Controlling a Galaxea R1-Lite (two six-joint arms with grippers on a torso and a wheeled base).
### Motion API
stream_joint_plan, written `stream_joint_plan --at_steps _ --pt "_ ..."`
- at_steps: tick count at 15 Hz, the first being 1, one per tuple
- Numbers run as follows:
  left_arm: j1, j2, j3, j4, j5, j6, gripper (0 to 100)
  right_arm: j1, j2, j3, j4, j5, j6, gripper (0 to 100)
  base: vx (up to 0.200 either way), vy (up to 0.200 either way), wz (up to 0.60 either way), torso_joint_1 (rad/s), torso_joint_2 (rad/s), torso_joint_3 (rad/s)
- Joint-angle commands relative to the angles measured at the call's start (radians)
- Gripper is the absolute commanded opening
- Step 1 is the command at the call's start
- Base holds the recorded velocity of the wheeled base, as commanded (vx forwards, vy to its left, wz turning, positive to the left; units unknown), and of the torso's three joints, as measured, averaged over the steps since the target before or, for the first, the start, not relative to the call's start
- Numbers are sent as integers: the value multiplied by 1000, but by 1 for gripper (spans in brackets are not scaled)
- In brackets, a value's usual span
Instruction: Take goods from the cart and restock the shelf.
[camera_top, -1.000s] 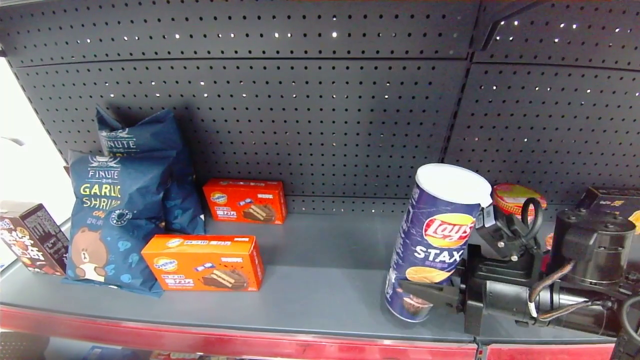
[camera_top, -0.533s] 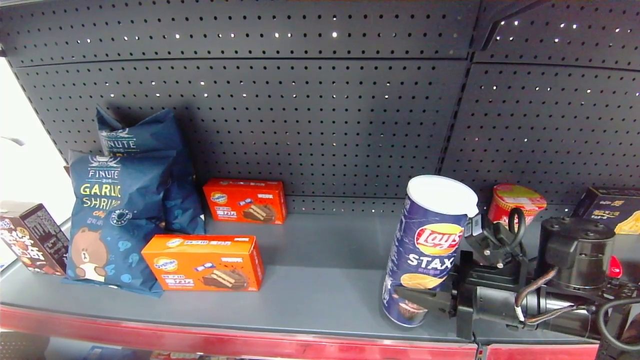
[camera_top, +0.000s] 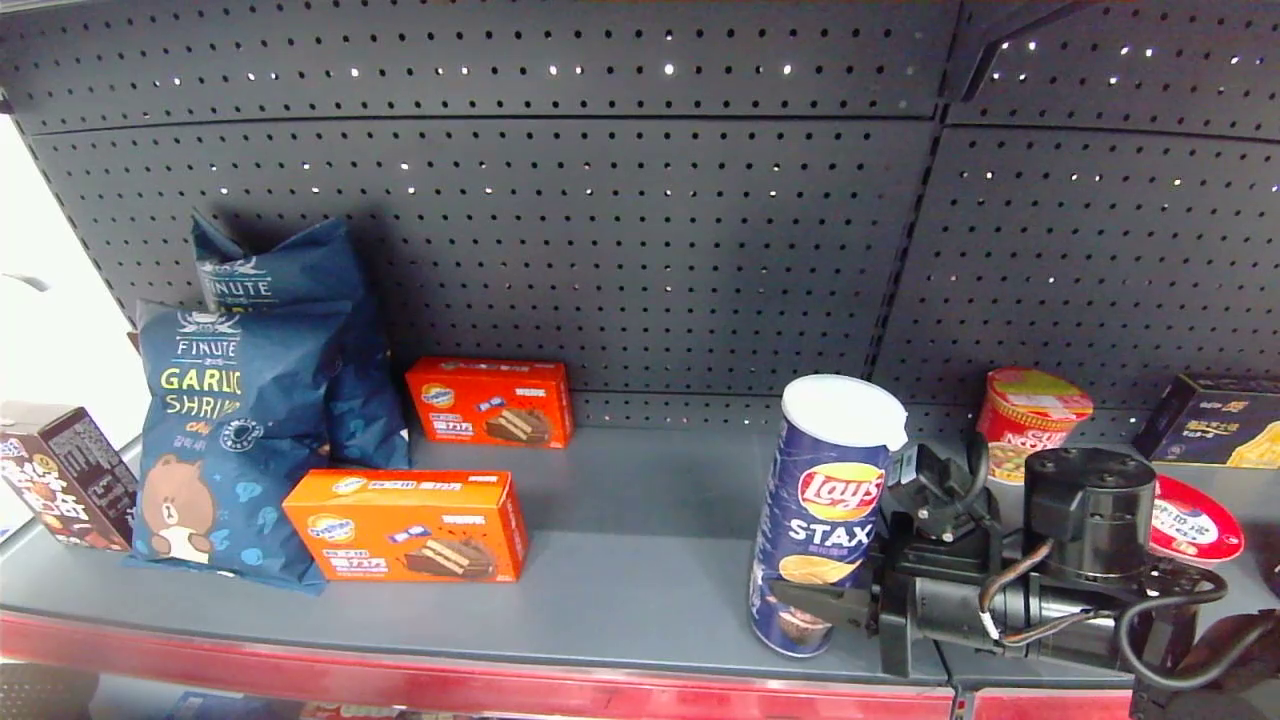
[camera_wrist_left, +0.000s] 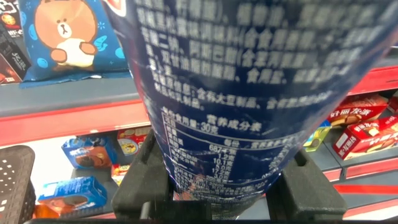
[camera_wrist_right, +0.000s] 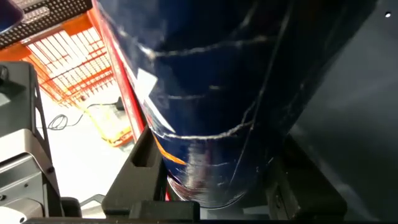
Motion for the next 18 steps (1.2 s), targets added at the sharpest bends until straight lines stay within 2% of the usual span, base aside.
stream_joint_plan --at_steps 1,11,12,18 --pt "0 0 3 -1 0 -1 0 -2 32 -11 -11 1 0 0 0 0 0 0 0 0" --pt "2 0 6 -1 2 -2 0 -6 66 -25 -13 1 -1 0 0 0 0 0 0 0" --pt "2 2 11 -1 2 -2 0 -5 66 -23 -13 -1 -1 100 0 0 0 0 0 0" --pt "2 0 14 -1 0 -2 0 -3 -5 26 -13 -31 -1 100 0 0 0 0 0 0"
